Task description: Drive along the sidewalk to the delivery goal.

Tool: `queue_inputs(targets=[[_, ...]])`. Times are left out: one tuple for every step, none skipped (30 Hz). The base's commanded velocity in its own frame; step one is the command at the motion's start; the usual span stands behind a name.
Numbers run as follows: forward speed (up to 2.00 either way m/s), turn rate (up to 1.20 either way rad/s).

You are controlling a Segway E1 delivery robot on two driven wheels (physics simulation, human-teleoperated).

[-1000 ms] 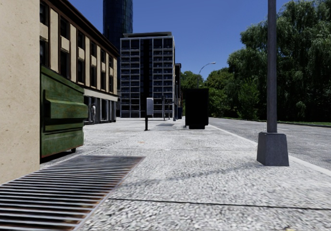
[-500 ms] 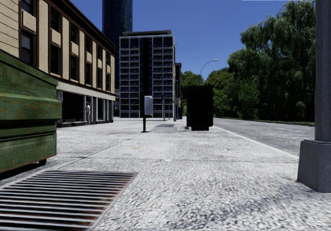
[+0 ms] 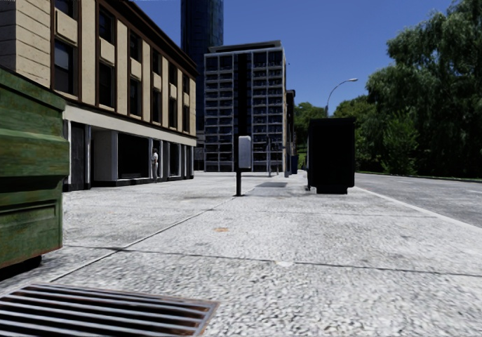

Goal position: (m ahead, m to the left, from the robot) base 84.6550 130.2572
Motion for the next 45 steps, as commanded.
queue_inputs(targets=[[2.00,0.38],[2.00,0.38],[2.00,0.38],[2.00,0.38],[2.00,0.38],[2.00,0.38],[2.00,0.38],[2.00,0.38],[2.00,0.38],[2.00,0.38],[2.00,0.38],[2.00,0.38],[2.00,0.38],[2.00,0.38],[2.00,0.38],[2.00,0.38],[2.00,0.38],[2.00,0.38],[2.00,0.38],[2.00,0.38],[2.00,0.38],[2.00,0.38],[2.00,0.38],[2.00,0.38],[2.00,0.38],[2.00,0.36],[2.00,0.21],[2.00,0.21],[2.00,0.00],[2.00,0.00],[2.00,0.00],[2.00,0.00],[2.00,0.00],[2.00,0.00],[2.00,0.00],[2.00,0.00],[2.00,0.00],[2.00,0.00],[2.00,0.00],[2.00,0.00],[2.00,0.00],[2.00,0.00],[2.00,0.00],[2.00,0.00],[2.00,0.00]])
